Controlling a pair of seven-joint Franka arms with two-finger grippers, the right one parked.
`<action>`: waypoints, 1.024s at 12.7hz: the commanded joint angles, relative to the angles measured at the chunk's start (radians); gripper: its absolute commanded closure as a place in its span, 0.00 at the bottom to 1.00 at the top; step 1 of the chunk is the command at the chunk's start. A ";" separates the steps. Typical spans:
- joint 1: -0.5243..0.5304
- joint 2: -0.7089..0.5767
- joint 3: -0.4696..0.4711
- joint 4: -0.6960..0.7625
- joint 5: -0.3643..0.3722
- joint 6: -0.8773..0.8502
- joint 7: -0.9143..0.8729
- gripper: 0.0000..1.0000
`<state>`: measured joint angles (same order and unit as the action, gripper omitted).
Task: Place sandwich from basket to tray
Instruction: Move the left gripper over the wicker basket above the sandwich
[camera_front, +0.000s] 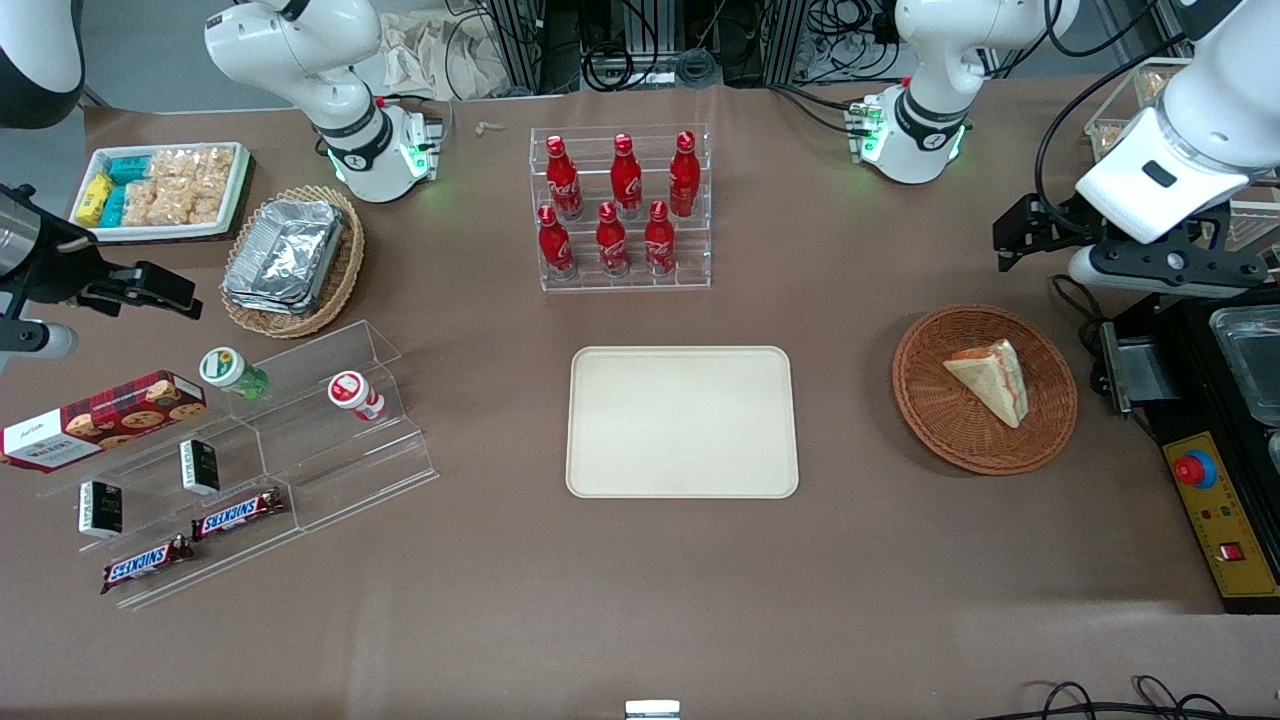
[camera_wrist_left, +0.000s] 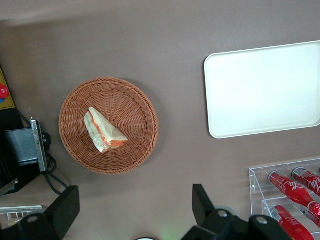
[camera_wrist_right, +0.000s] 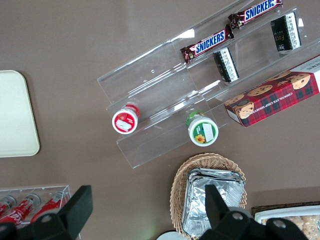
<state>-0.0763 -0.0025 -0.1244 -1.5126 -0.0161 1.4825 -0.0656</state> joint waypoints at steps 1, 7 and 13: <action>-0.010 0.006 0.008 0.023 0.019 -0.025 -0.022 0.00; -0.008 0.007 0.028 0.019 0.018 -0.042 -0.010 0.00; 0.009 0.015 0.101 0.011 0.031 -0.080 -0.178 0.00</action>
<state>-0.0672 0.0054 -0.0496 -1.5133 -0.0029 1.4203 -0.1520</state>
